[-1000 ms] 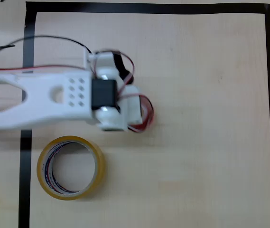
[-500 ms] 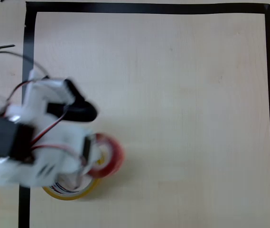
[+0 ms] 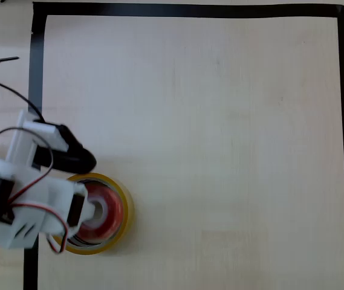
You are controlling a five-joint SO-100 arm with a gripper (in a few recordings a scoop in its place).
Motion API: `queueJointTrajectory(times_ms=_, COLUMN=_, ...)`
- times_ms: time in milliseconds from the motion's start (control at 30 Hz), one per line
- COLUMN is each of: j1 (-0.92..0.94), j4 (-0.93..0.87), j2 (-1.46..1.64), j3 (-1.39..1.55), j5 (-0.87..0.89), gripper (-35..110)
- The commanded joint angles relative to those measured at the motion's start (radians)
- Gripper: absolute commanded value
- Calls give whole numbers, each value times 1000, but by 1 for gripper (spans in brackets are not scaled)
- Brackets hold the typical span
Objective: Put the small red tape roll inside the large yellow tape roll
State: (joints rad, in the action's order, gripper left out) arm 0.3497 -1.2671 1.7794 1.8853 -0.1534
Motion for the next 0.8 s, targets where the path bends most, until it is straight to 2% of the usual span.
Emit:
queueJointTrajectory(times_ms=0, j1=48, j4=38, j2=37, j3=-9, j5=-44, gripper=0)
queueJointTrajectory(times_ms=400, j1=51, j4=46, j2=72, j3=28, j5=-61, gripper=6)
queueJointTrajectory(times_ms=500, j1=38, j4=40, j2=126, j3=61, j5=-61, gripper=13)
queueJointTrajectory(times_ms=767, j1=32, j4=25, j2=218, j3=103, j5=-61, gripper=22)
